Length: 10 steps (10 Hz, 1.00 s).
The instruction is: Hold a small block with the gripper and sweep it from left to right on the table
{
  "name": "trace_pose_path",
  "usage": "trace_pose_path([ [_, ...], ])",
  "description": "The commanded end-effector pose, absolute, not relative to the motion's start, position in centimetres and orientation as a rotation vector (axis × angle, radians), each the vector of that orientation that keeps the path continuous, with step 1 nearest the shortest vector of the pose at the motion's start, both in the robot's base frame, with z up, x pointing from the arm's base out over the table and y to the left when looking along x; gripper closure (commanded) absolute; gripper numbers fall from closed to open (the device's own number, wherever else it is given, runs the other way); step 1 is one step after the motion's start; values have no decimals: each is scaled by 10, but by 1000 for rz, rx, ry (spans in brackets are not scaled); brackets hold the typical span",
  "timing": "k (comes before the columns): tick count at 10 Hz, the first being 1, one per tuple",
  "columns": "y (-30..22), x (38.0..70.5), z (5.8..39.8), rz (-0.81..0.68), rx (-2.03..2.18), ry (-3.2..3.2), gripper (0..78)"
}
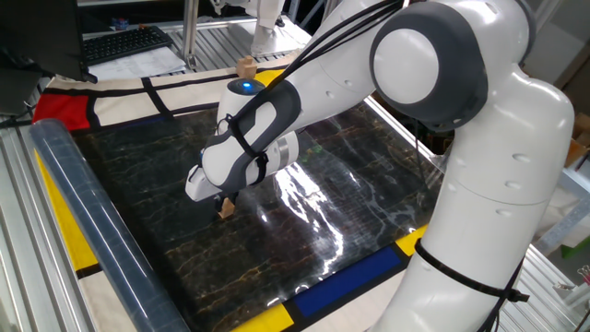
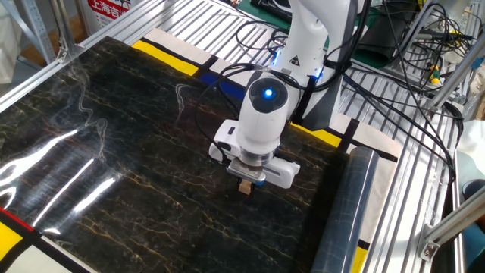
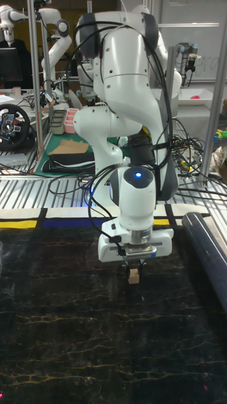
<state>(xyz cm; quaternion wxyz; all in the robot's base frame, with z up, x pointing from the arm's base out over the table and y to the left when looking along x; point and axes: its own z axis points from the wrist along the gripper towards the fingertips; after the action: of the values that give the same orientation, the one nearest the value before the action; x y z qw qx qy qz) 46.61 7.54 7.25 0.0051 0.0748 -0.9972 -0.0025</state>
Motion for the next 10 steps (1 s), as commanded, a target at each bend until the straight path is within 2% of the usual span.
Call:
trace_pose_path([
  [1,76,465,72,-9,238,-3121,764],
  [10,77,462,67,-20,229,-3125,764],
])
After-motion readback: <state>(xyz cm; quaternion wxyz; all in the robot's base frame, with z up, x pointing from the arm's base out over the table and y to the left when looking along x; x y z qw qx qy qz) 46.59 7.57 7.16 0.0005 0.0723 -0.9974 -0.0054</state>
